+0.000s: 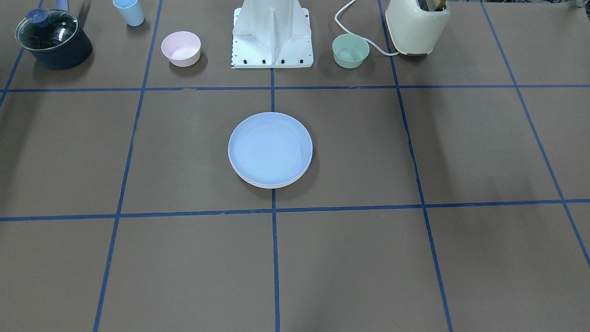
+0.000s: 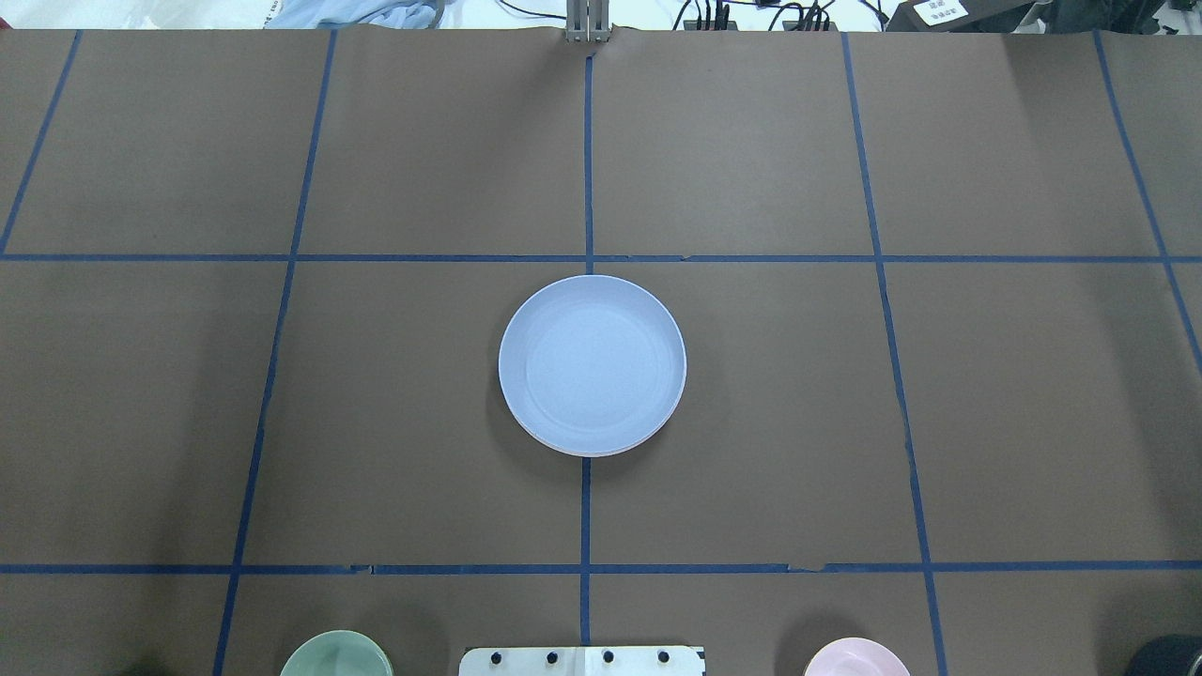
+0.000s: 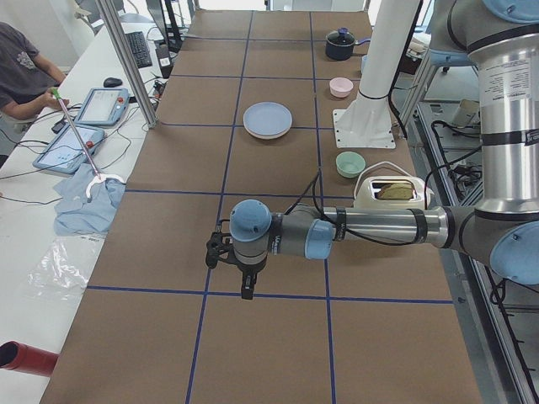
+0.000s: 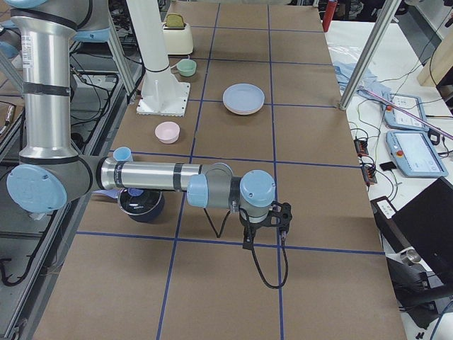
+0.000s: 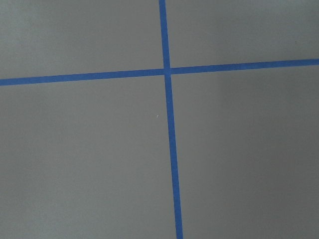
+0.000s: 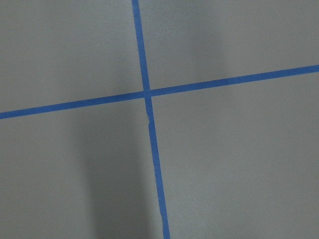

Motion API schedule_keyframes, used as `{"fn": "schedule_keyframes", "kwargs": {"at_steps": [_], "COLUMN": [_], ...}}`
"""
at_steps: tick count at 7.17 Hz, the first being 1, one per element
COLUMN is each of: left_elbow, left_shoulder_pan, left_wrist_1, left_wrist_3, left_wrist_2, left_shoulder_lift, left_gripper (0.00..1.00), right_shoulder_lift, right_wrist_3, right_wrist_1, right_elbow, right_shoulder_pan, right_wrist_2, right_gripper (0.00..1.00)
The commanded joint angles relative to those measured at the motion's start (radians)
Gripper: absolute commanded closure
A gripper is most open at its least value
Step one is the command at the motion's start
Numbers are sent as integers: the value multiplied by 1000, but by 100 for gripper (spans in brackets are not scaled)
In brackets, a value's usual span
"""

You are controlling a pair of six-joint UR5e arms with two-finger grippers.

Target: Stack three plates with pink and blue

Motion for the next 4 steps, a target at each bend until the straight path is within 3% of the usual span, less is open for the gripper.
{"fn": "schedule_keyframes", "kwargs": {"at_steps": [1,4], "left_elbow": [0,3], "left_shoulder_pan": [0,0], "left_wrist_1": [0,-2], "left_wrist_3": [1,1], "left_wrist_2": [1,1], "left_shoulder_lift": [0,0], "left_gripper": [0,0], "right_shoulder_lift": [2,3], "right_wrist_3": [-1,0], "right_wrist_1": [0,0], "right_elbow": [1,0], "right_shoulder_pan": [0,0], "right_wrist_2": [-27,-32], "right_gripper": [0,0]}}
